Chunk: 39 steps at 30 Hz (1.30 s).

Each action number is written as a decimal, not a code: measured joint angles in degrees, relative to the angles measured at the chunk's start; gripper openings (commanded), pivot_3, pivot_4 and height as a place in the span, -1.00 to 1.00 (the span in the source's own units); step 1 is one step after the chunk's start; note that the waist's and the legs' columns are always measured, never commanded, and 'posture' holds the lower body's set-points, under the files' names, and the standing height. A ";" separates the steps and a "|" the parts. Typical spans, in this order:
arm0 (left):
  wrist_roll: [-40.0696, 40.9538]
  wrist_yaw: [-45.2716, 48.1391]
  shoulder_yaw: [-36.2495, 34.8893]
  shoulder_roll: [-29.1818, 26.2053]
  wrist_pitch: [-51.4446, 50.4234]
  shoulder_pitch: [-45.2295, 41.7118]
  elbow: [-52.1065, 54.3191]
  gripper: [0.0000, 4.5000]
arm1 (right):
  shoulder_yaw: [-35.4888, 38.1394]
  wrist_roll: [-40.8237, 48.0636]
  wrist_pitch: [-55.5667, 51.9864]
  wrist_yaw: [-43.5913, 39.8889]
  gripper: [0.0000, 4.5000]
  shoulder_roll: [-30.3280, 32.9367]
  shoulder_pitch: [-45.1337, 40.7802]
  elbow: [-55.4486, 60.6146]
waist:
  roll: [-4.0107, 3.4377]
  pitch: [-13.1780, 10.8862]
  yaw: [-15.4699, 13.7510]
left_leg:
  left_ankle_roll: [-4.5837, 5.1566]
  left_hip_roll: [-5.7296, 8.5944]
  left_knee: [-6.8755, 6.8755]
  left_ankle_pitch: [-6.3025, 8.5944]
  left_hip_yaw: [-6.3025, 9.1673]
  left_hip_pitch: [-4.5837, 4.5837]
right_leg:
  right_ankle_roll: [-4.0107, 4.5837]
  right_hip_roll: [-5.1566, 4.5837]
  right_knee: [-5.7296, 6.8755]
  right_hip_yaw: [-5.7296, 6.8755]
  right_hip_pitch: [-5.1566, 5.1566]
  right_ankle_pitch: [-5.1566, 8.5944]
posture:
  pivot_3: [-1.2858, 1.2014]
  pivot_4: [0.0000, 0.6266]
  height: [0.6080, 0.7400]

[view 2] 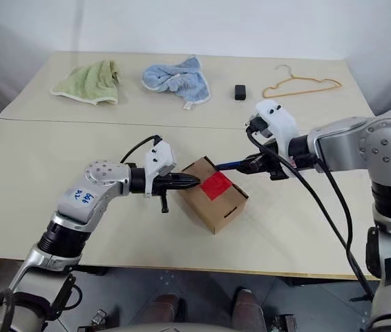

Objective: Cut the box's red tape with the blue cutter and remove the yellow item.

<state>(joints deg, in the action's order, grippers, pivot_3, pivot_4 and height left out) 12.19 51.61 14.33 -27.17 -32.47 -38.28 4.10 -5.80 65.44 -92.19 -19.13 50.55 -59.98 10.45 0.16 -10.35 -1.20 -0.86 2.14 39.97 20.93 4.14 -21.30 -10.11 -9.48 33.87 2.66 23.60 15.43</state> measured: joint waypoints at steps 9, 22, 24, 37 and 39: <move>-2.22 -3.18 2.26 1.62 -0.32 -1.06 0.20 -1.00 | -8.99 3.58 -0.01 -0.69 -0.93 4.55 -7.20 -3.02 | 0.00 0.00 -0.14 | 0.00 0.01 0.01 0.00 0.00 0.02 | 0.00 0.00 -0.01 0.00 -0.04 0.00 | 0.03 -0.52 1.00; -2.60 -4.48 2.59 2.85 -0.61 -1.10 0.08 -1.00 | -19.16 6.04 0.10 -3.21 -0.93 8.45 -15.80 -5.92 | 0.00 0.00 -0.34 | 0.01 0.01 0.00 0.01 0.01 0.02 | 0.00 0.00 -0.03 0.00 -0.04 0.00 | 0.03 -0.52 1.00; -2.61 -4.59 2.59 3.08 -0.81 -1.09 0.10 -1.00 | -20.84 6.10 0.35 -3.97 -0.93 9.46 -16.72 -5.84 | 0.00 0.00 -0.39 | 0.02 0.02 0.00 0.01 0.01 0.01 | 0.00 0.00 -0.02 0.00 -0.05 0.00 | 0.03 -0.52 1.00; -3.14 -5.05 2.60 4.18 -0.91 -1.10 -0.26 -1.00 | -27.88 0.19 0.73 -11.52 -0.93 9.95 -21.26 -5.75 | 0.00 0.05 -0.44 | 0.04 0.03 0.01 0.02 0.02 0.03 | 0.00 0.00 -0.02 0.00 -0.07 0.00 | 0.03 -0.52 1.00; -3.18 -5.19 2.60 4.19 -0.91 -1.10 -0.30 -1.00 | -29.18 -2.11 0.69 -13.38 -0.93 9.07 -22.27 -6.24 | -0.01 0.06 -0.35 | 0.03 0.02 0.01 0.02 0.01 0.06 | 0.00 0.00 -0.01 0.00 -0.09 0.00 | 0.03 -0.52 1.00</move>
<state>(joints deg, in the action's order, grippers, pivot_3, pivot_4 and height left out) 9.02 46.41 16.93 -22.98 -33.38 -39.38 3.80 -34.99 63.32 -91.51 -32.52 59.62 -82.25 4.21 0.15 -10.29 -1.55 -0.83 2.16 39.98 20.95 4.16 -21.24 -10.11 -9.49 33.86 2.66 23.51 15.43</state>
